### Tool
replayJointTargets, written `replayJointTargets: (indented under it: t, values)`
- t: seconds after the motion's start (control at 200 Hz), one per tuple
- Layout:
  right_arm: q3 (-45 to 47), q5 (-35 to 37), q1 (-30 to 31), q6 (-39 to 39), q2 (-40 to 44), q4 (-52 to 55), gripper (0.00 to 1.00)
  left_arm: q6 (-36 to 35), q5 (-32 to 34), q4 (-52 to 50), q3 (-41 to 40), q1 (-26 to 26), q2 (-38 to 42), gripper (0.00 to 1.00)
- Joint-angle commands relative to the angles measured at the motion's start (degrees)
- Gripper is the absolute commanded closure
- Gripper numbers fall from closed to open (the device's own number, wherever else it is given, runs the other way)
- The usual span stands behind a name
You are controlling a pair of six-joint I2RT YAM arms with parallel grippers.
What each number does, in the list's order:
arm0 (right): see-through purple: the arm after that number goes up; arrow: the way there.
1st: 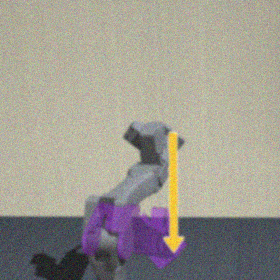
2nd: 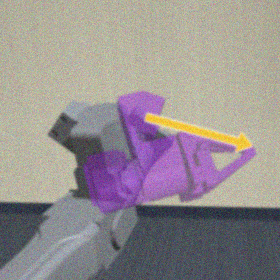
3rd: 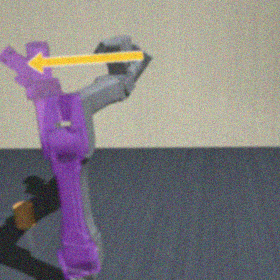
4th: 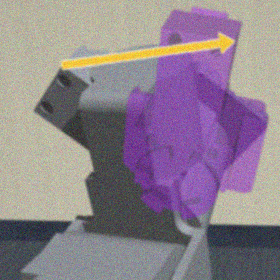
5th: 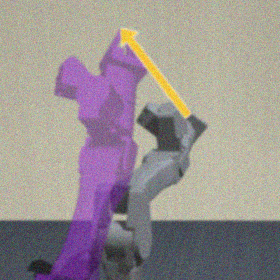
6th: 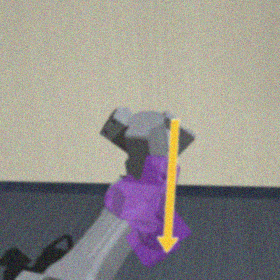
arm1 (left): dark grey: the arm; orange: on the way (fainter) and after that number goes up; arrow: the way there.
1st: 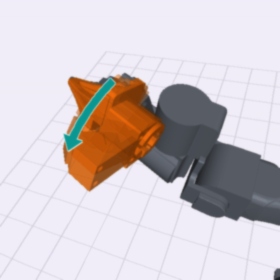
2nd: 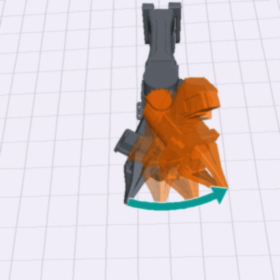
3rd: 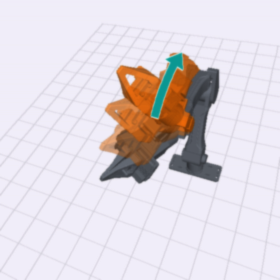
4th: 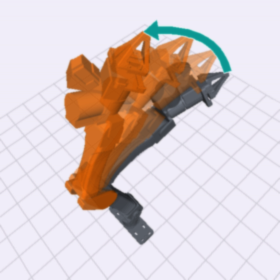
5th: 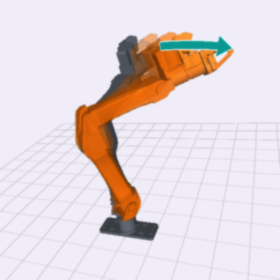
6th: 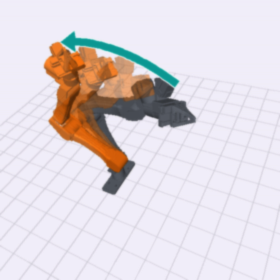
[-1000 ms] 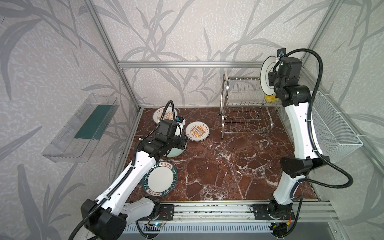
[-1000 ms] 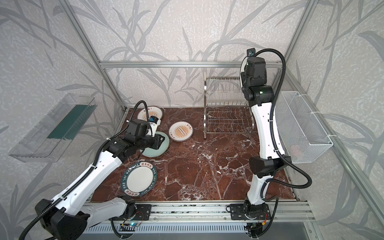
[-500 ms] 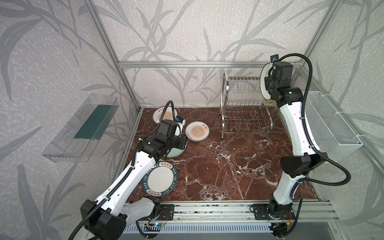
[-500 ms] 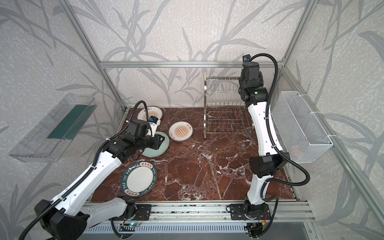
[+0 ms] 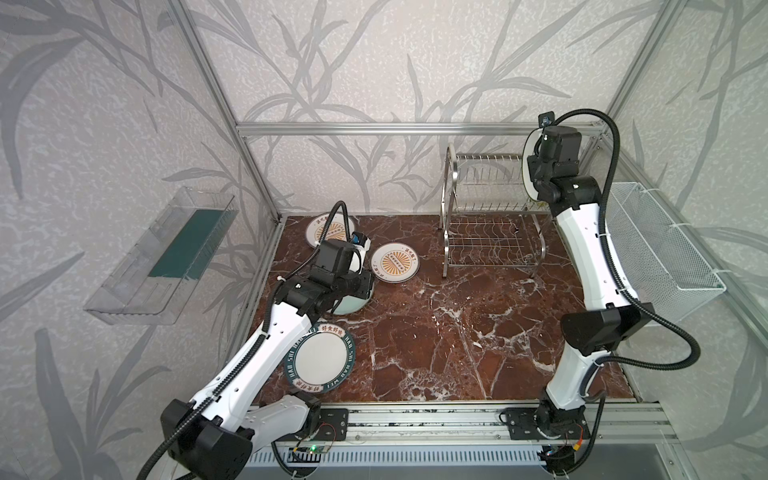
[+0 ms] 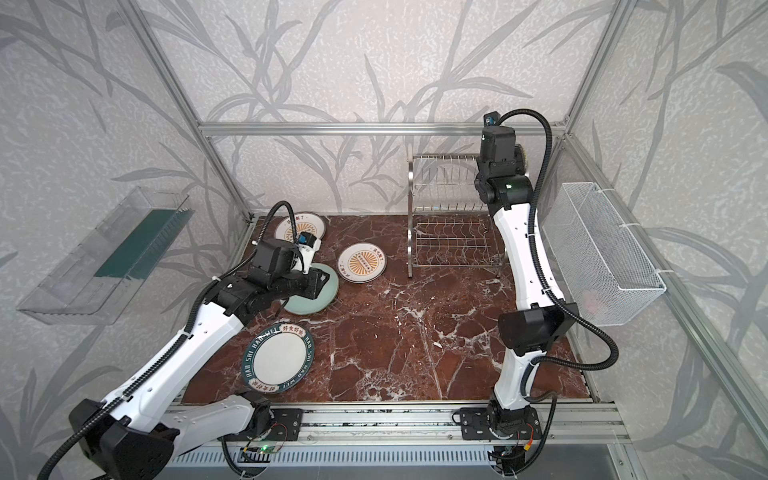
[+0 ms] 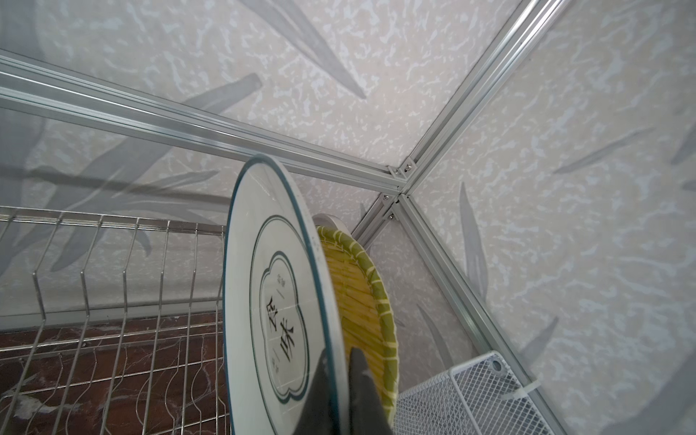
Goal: Load plates into a dish rack
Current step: Place the plate on the dish rack.
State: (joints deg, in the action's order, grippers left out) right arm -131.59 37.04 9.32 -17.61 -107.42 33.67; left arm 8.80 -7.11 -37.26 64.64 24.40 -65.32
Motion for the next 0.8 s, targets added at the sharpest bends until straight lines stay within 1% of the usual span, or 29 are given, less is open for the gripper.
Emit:
replayJointTargets:
  t: [0.0,0.795]
  values:
    - [-0.16,1.89,0.08,0.2,2.25,-4.53,1.0,-0.14,-0.24,-0.01,-0.31,-0.26,0.97,0.64]
    - [5.33,2.41,0.08,2.4,3.35,-5.96,1.0,-0.02,-0.43,-0.25,-0.22,-0.24,0.81,0.64]
